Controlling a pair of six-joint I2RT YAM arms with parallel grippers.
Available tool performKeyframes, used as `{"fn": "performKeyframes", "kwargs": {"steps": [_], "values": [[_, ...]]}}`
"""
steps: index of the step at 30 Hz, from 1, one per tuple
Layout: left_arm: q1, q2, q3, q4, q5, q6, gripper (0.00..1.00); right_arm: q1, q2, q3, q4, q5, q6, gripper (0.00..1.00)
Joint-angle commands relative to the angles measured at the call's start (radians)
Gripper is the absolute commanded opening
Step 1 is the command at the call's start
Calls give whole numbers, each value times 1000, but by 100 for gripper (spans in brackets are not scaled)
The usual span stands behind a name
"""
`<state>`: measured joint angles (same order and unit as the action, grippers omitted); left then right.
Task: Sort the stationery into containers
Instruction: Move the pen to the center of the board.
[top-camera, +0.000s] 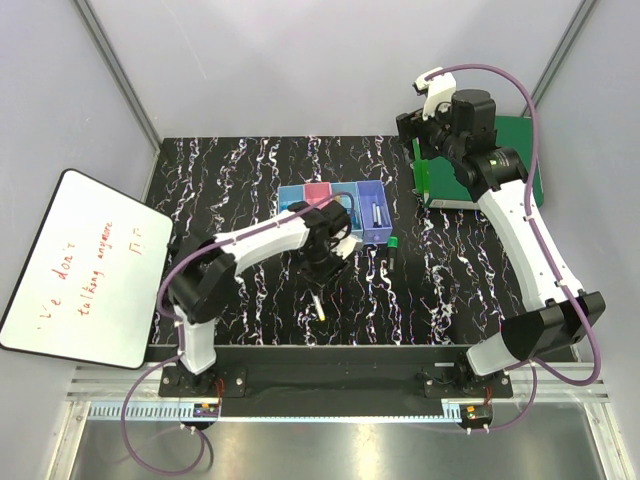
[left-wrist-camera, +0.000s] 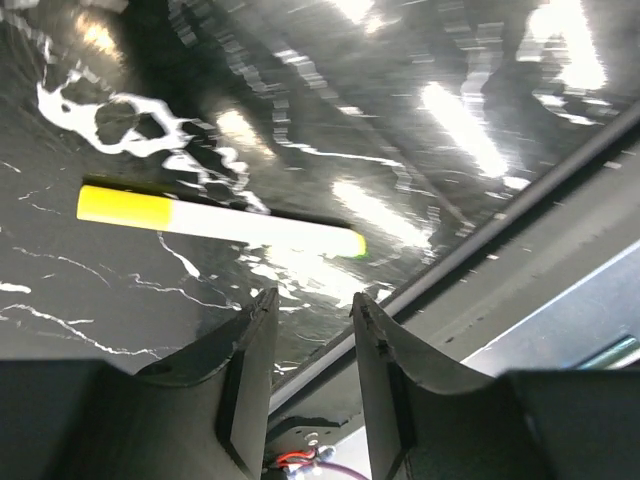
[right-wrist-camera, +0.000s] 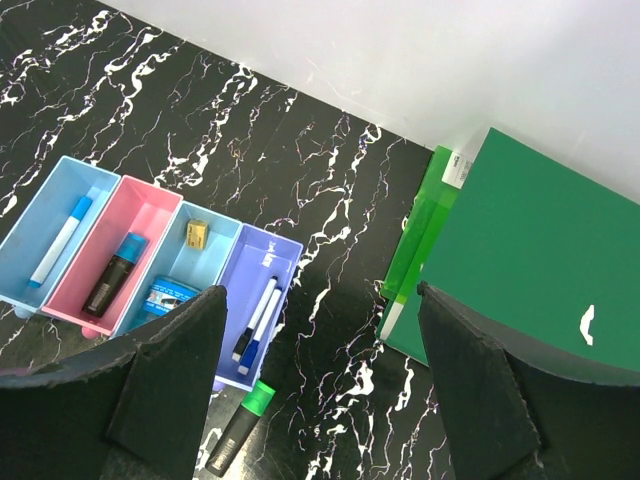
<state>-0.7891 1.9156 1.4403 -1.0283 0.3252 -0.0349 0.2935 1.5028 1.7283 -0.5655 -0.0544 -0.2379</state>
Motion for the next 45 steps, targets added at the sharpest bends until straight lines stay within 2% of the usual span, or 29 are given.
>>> {"fn": "performKeyframes", "kwargs": {"steps": [1,3,4,6,9,11,17,32,45], "values": [[-44,-102,58,-4,29,61,37,-7,-46,5,36,-16,5,85],[-70,-98,60,-4,41,78,34,-8,-46,7,38,-18,6,85],[-76,-80,60,-1,47,81,28,-8,-46,7,36,-18,6,85],[-87,-53,54,0,61,90,20,-8,-44,13,36,-21,9,85],[-91,-6,34,14,66,121,17,-10,-47,14,35,-19,11,86],[-91,13,9,37,54,147,11,-11,-50,11,36,-18,9,86],[-93,57,-21,45,25,184,5,-19,-56,1,38,-21,9,85],[-108,46,-3,51,129,211,0,-25,-56,1,38,-30,15,86],[-122,160,37,47,15,147,0,-28,-61,-3,38,-39,26,85]]}}
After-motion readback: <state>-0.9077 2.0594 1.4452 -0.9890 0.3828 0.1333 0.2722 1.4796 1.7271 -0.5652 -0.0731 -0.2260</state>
